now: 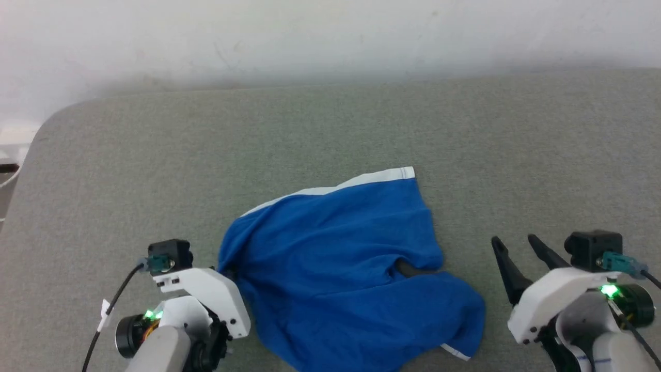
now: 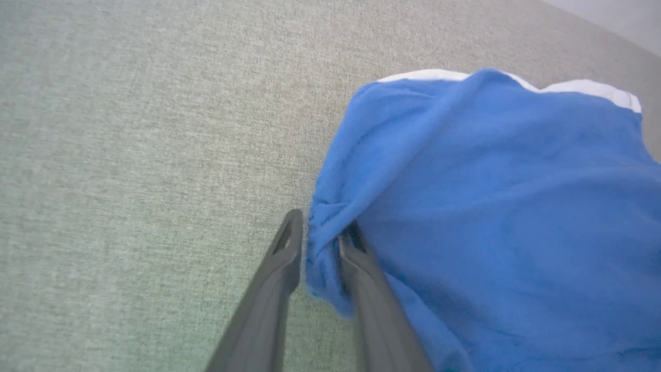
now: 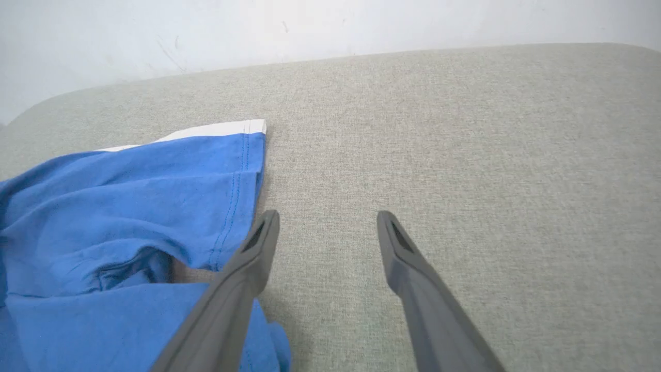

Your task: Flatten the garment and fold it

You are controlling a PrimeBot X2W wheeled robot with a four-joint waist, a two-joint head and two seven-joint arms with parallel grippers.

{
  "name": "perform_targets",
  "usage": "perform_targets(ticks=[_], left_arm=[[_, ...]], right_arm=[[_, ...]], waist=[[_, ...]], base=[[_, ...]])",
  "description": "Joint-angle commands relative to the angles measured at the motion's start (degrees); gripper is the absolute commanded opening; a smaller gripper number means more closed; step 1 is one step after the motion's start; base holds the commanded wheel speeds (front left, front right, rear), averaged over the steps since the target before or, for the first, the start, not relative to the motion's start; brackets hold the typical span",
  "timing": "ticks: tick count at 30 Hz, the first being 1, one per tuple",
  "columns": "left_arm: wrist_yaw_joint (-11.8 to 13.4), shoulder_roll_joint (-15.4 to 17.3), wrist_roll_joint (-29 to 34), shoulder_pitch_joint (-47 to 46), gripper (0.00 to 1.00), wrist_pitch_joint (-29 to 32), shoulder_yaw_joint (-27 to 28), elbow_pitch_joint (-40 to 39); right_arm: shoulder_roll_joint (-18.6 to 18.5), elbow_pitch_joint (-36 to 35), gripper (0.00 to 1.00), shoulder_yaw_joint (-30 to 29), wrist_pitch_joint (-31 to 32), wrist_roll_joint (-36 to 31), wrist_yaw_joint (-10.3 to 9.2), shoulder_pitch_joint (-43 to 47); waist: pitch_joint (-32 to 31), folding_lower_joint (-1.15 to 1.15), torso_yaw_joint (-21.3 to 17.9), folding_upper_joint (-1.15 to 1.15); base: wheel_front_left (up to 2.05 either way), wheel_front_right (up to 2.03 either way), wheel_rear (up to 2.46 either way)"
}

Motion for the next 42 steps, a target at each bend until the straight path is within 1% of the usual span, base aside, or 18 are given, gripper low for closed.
perform_targets(ticks=[1,4,8,11,13,15,17,18,19,20,25,34,37,41,42], left_arm=[[-1.13,-0.26,-0.74,1.11,1.0,-1.52,0.3,-1.47],[-2.0,-0.85,-1.41,2.04,1.0,-3.83,0.73,-2.5],[-3.46,-1.77,-1.34,3.27,1.0,-11.06,1.87,-3.96],[-4.2,-2.51,-0.53,3.67,1.0,-18.33,3.11,-4.44],[-4.74,-3.0,-0.06,3.65,1.0,-22.75,3.8,-4.15],[-5.07,-3.29,0.49,3.62,1.0,-25.87,4.06,-3.43],[-5.52,-3.6,0.56,3.59,1.0,-27.6,4.08,-2.56],[-5.76,-3.62,0.64,3.51,1.0,-28.15,4.02,-2.1],[-5.94,-3.72,0.62,3.42,1.0,-28.63,4.04,-1.69],[-6.13,-3.8,0.51,3.38,1.0,-28.84,4.02,-1.23],[-6.32,-3.88,0.01,3.48,1.0,-29.18,4.16,0.51],[-6.66,-3.5,-0.65,3.49,1.0,-27.34,3.4,0.62],[-6.87,-3.52,-0.59,2.95,1.0,-26.21,2.57,0.38],[-7.38,-3.92,-0.3,1.39,1.0,-24.6,1.0,0.06],[-7.61,-4.12,-0.16,0.74,1.0,-24.2,0.46,0.02]], right_arm=[[0.17,1.45,1.0,1.03,-0.88,0.7,-0.05,-2.16],[0.17,3.46,1.0,2.5,-1.65,1.7,-0.05,-4.08],[0.17,8.51,1.0,6.02,-1.31,2.53,-0.05,-7.9],[0.17,12.57,1.0,8.44,1.07,2.05,-0.05,-10.04],[0.17,15.2,1.0,9.08,3.24,0.3,-0.05,-11.17],[0.17,17.74,1.0,9.26,6.58,-1.92,-0.05,-11.85],[0.17,19.76,1.0,9.49,11.05,-4.76,-0.05,-12.0],[0.17,20.34,0.6,10.12,13.48,-5.81,-0.05,-11.88],[0.17,20.46,0.35,10.15,15.28,-5.98,-0.05,-11.67],[0.17,20.14,0.0,9.88,16.36,-6.51,-0.05,-11.43],[0.17,16.68,0.0,5.73,18.78,-9.3,-0.05,-8.42],[0.17,7.04,0.0,-5.42,19.9,-12.52,-0.05,-0.13],[0.12,4.81,0.0,-9.61,19.35,-14.01,-0.05,2.23],[0.15,3.6,0.0,-12.39,16.85,-11.79,-0.05,3.73],[0.15,3.59,0.38,-12.44,15.59,-10.35,-0.05,3.82]], waist=[[0.4,0.0,0.68,-0.01],[0.68,0.0,1.25,-0.01],[1.25,0.0,2.57,-0.01],[1.64,0.0,3.68,-0.01],[1.92,0.0,4.44,-0.01],[2.07,0.0,5.0,-0.01],[2.1,0.0,5.45,-0.01],[2.08,0.0,5.68,-0.01],[2.04,0.0,5.86,-0.01],[1.95,0.0,6.0,-0.01],[1.07,0.0,5.87,-0.01],[0.05,0.0,3.92,-0.01],[0.25,0.0,3.09,-0.01],[0.61,0.0,1.87,-0.01],[0.64,0.0,1.59,-0.01]], base=[[0.0,0.0,0.0],[0.0,0.0,0.0],[0.0,0.0,0.0],[0.0,0.0,0.0],[0.0,0.0,0.0],[0.0,0.0,0.0],[0.0,0.0,0.0],[0.0,0.0,0.0],[0.0,0.0,0.0],[0.0,0.0,0.0],[0.0,0.0,0.0],[0.0,0.0,0.0],[0.0,0.0,0.0],[0.0,0.0,0.0],[0.0,0.0,0.0]])
